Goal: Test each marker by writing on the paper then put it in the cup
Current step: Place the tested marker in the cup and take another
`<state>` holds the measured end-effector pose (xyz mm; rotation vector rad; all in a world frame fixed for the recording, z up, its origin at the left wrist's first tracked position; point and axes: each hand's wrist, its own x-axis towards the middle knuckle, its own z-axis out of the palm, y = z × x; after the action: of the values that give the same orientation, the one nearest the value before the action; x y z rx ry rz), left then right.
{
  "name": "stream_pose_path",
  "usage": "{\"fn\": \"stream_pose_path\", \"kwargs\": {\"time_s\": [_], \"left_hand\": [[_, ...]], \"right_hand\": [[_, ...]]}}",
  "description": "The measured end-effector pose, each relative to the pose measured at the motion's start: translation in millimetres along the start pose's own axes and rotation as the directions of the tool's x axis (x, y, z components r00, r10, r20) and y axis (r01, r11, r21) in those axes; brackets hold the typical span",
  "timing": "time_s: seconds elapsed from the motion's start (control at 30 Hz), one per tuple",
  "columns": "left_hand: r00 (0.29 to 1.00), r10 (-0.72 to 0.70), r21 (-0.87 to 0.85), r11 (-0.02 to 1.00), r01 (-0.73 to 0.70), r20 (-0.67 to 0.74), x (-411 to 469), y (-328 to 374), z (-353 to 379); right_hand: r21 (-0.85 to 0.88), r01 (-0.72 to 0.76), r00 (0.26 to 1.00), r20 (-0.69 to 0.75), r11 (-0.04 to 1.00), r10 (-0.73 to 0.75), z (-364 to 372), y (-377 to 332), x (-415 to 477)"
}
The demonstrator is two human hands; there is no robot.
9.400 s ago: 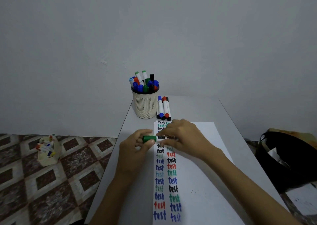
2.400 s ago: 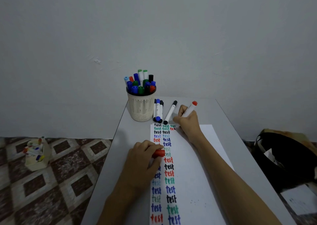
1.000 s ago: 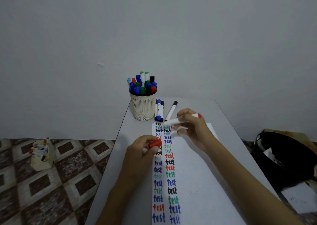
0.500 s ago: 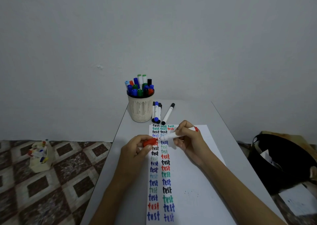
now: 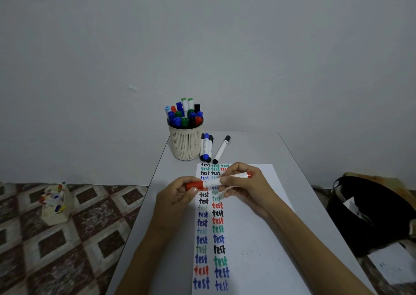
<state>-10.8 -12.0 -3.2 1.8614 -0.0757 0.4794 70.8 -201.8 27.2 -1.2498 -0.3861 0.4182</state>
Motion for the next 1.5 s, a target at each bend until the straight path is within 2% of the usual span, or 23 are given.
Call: {"fn": "stream_pose_path", "kwargs": {"time_s": [0.13, 0.27, 0.37, 0.57, 0.63, 0.77, 0.83, 0.93, 1.07, 1.13, 1.17, 1.23, 1.3, 1.33, 1.4, 1.5], "left_hand": [[1.000, 0.005, 0.032, 0.999, -0.005, -0.009, -0.9, -1.1, -0.7], [1.000, 0.010, 0.033, 0.999, -0.009, -0.026, -1.2, -2.2, -2.0], [0.997, 0.076, 0.132, 0.989, -0.071, -0.032, 0.8, -3.5, -3.3], [0.966, 0.256, 0.208, 0.948, -0.241, -0.049, 1.8, -0.1, -5.2], [0.962, 0.266, 0.225, 0.942, -0.248, -0.053, 2.4, -0.5, -4.3], [0.956, 0.246, 0.228, 0.951, -0.207, -0.158, 3.5, -3.5, -2.9], [0.953, 0.242, 0.215, 0.955, -0.202, -0.182, 4.4, -4.1, -3.8], [0.960, 0.232, 0.219, 0.956, -0.196, -0.153, 4.9, -5.2, -3.8], [0.983, 0.116, 0.191, 0.978, -0.087, -0.142, 4.8, -6.4, -0.8], [0.994, 0.044, 0.227, 0.974, -0.021, -0.096, 4.3, -7.1, 2.9], [0.997, 0.043, 0.289, 0.957, -0.022, -0.065, 4.1, -9.1, 4.9], [0.998, 0.069, 0.469, 0.881, -0.064, 0.008, 3.7, -12.5, 8.8], [0.994, 0.047, 0.614, 0.784, -0.095, 0.094, 3.6, -13.6, 12.0], [0.993, 0.023, 0.658, 0.747, -0.096, 0.119, 3.9, -14.6, 12.8], [0.991, -0.013, 0.703, 0.706, -0.086, 0.134, 4.5, -14.3, 13.3], [0.990, -0.036, 0.702, 0.709, -0.070, 0.135, 4.2, -11.0, 13.3]], "right_hand": [[-0.364, 0.086, 0.996, 0.005, 0.927, -0.090, 3.9, 4.3, -3.0], [-0.523, 0.131, 0.991, 0.065, 0.842, -0.114, 4.9, 8.5, -5.2], [-0.495, 0.150, 0.988, 0.097, 0.856, -0.117, 5.1, 9.1, -5.7], [-0.489, 0.186, 0.980, 0.149, 0.852, -0.129, 4.9, 16.1, -1.8], [-0.482, 0.190, 0.979, 0.159, 0.855, -0.128, 3.2, 16.9, -1.3], [-0.488, 0.223, 0.973, 0.160, 0.844, -0.164, 9.1, 13.5, 5.3], [-0.614, 0.287, 0.958, 0.171, 0.735, -0.232, 9.9, 10.3, 12.1], [-0.824, 0.370, 0.924, 0.278, 0.430, -0.263, 9.4, 8.3, 19.6], [-0.899, 0.420, 0.904, 0.403, 0.122, -0.143, 15.9, -4.6, 29.7], [-0.924, 0.378, 0.917, 0.365, 0.058, -0.159, 17.8, -22.5, 43.1], [-0.933, 0.352, 0.922, 0.331, 0.079, -0.202, 18.6, -33.9, 50.8], [-0.915, 0.348, 0.894, 0.258, 0.204, -0.367, 24.8, -60.6, 66.0], [-0.829, 0.419, 0.813, 0.161, 0.371, -0.559, 36.8, -87.2, 82.4], [-0.775, 0.469, 0.763, 0.115, 0.422, -0.636, 43.7, -98.8, 92.2], [-0.697, 0.549, 0.680, 0.051, 0.461, -0.732, 57.5, -115.8, 113.6], [-0.721, 0.561, 0.639, 0.064, 0.407, -0.767, 74.7, -119.3, 139.9]]}}
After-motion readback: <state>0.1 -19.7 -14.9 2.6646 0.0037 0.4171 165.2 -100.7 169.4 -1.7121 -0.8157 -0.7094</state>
